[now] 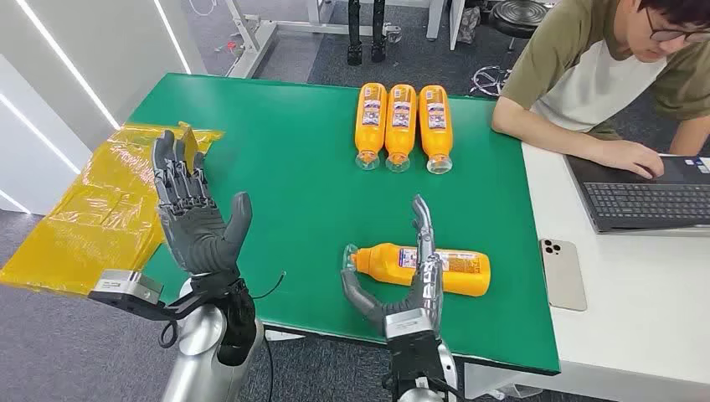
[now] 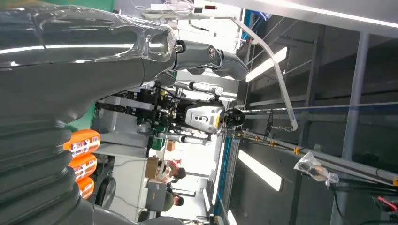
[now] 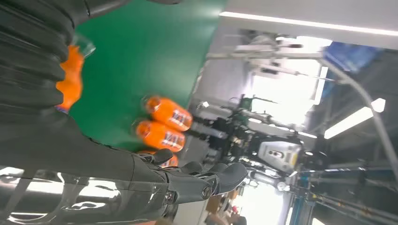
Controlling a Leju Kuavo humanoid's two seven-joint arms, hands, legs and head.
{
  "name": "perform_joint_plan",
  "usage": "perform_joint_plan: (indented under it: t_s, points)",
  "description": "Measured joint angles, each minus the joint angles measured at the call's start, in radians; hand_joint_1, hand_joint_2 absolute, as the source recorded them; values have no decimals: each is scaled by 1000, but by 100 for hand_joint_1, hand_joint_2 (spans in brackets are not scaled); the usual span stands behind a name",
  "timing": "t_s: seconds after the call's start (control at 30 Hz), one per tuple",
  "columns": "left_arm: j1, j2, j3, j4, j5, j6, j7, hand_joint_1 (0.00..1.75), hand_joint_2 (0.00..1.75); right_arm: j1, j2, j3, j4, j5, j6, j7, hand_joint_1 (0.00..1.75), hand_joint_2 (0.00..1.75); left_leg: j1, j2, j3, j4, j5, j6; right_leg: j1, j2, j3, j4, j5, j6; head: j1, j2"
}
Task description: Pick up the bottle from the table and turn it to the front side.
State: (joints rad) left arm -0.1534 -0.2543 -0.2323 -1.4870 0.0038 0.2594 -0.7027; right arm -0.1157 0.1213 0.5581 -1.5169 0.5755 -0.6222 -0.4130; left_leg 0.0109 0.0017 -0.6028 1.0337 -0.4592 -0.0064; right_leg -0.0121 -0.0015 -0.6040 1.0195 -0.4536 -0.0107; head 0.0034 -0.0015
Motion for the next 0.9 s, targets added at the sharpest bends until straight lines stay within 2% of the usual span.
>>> perform_joint_plan:
  t_s: [0.07,0.17,0.27,0.37,0.53,0.7,0.9]
  points:
    - [4,0,0,0,-1,-6,0,0,175,0,-3,-4,1,51,42,47,0,175,0,0,0,0,0,0,0,0,0,0,0,0,0,0]
    - [12,1,0,0,-4,-26,0,0,175,-2,-18,-21,6,209,192,179,0,175,0,0,0,0,0,0,0,0,0,0,0,0,0,0]
    - [17,2,0,0,-5,-51,0,0,175,-21,-59,-38,37,316,327,242,0,175,0,-1,0,0,0,0,0,-1,1,0,0,0,0,0]
    - [17,2,0,0,-4,-68,0,0,175,-72,-115,-52,96,357,421,256,0,175,0,0,0,1,0,0,0,-1,1,0,1,1,0,0]
    - [17,2,-3,0,3,-71,0,0,175,-188,-193,-56,215,365,519,244,0,175,0,0,-1,2,1,1,0,0,1,0,3,2,0,0]
    - [15,3,-13,0,11,-68,0,0,175,-330,-236,-39,357,366,627,231,0,175,0,0,-1,2,1,1,0,0,1,0,3,2,0,0]
    - [17,5,-22,0,23,-69,0,0,175,-492,-258,3,513,362,721,224,0,175,0,0,0,2,1,1,0,0,1,0,3,2,0,0]
